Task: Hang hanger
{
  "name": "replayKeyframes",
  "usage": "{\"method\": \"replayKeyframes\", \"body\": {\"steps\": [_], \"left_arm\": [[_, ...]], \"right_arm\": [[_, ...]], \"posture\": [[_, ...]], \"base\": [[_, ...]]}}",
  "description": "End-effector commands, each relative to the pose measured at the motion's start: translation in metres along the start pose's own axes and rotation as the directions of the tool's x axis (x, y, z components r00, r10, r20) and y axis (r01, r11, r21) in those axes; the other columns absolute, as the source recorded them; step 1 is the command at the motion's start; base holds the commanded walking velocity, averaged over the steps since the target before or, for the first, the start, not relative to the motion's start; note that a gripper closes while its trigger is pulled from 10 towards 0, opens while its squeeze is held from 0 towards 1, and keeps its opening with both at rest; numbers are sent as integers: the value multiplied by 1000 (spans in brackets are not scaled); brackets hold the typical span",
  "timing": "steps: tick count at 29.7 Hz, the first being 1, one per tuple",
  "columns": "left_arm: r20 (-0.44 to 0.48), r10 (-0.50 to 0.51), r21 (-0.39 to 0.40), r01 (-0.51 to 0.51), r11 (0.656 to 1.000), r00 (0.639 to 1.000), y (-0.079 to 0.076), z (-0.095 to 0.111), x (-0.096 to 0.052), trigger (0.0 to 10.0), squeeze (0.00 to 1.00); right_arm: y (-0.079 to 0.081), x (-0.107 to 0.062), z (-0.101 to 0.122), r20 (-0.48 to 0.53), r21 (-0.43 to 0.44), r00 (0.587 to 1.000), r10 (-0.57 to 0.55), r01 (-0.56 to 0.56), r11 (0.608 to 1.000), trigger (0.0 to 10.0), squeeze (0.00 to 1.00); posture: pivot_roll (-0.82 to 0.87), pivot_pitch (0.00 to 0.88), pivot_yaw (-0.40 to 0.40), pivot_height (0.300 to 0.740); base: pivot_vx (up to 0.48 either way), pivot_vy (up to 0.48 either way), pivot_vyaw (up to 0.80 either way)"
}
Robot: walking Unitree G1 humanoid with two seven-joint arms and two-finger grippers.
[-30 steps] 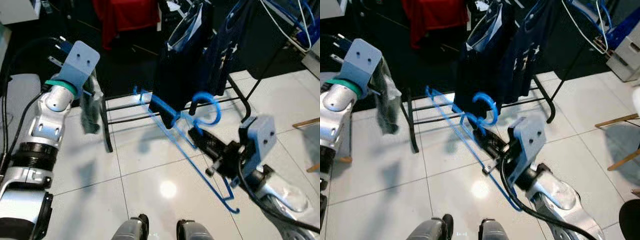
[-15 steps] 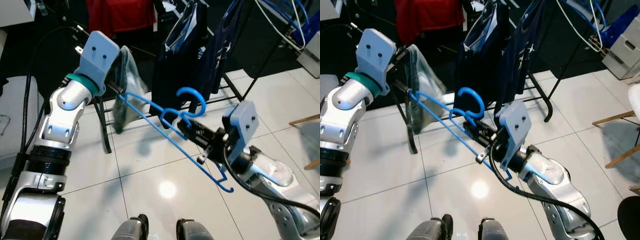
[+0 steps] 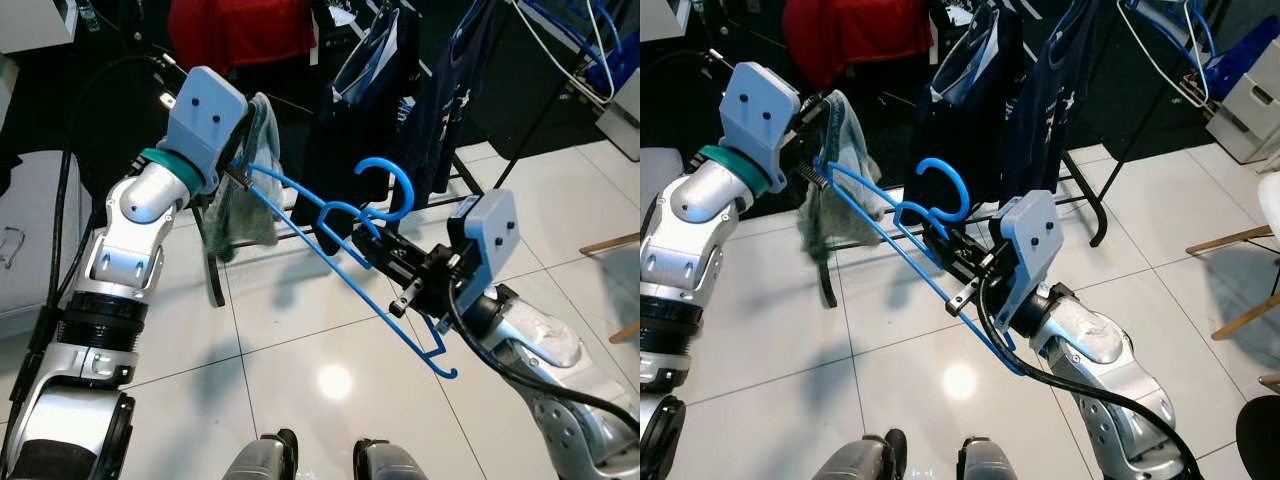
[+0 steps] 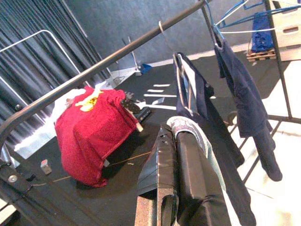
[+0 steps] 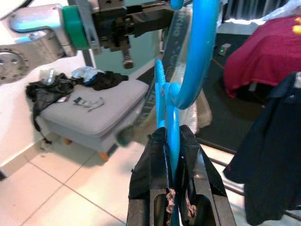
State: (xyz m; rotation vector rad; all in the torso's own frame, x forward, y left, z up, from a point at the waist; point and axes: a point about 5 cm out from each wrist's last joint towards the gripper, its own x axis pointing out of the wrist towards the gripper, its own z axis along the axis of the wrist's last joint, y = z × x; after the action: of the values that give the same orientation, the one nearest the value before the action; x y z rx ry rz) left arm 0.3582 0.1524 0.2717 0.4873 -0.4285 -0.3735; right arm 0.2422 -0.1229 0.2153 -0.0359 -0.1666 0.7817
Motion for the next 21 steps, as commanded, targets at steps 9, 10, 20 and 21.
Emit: {"method": "replayKeyframes", "body": {"steps": [9, 10, 20, 21], "left_arm": [[1, -19, -26, 19, 999, 1000, 0, 0, -1, 10000, 0], [1, -19, -26, 19, 999, 1000, 0, 0, -1, 10000, 0], [-71, 64, 88, -57, 994, 995, 10, -16, -1, 10000, 0], [-88, 91, 117, -80, 990, 992, 14, -19, 0, 10000, 0]], "right_arm": [[-13, 13, 3, 40, -44, 998, -47, 48, 998, 10000, 0], [-13, 13, 3, 40, -44, 998, -47, 48, 998, 10000, 0], [-4, 7, 13, 52, -67, 997, -53, 57, 996, 10000, 0], [1, 3, 14, 48, -65, 997, -53, 56, 996, 10000, 0]], "posture": [[-108, 110, 81, 740], [-108, 110, 81, 740], [-133, 120, 82, 740], [-137, 121, 85, 740]], "base": [[0, 0, 0], [0, 0, 0], [0, 0, 0], [0, 0, 0]]}}
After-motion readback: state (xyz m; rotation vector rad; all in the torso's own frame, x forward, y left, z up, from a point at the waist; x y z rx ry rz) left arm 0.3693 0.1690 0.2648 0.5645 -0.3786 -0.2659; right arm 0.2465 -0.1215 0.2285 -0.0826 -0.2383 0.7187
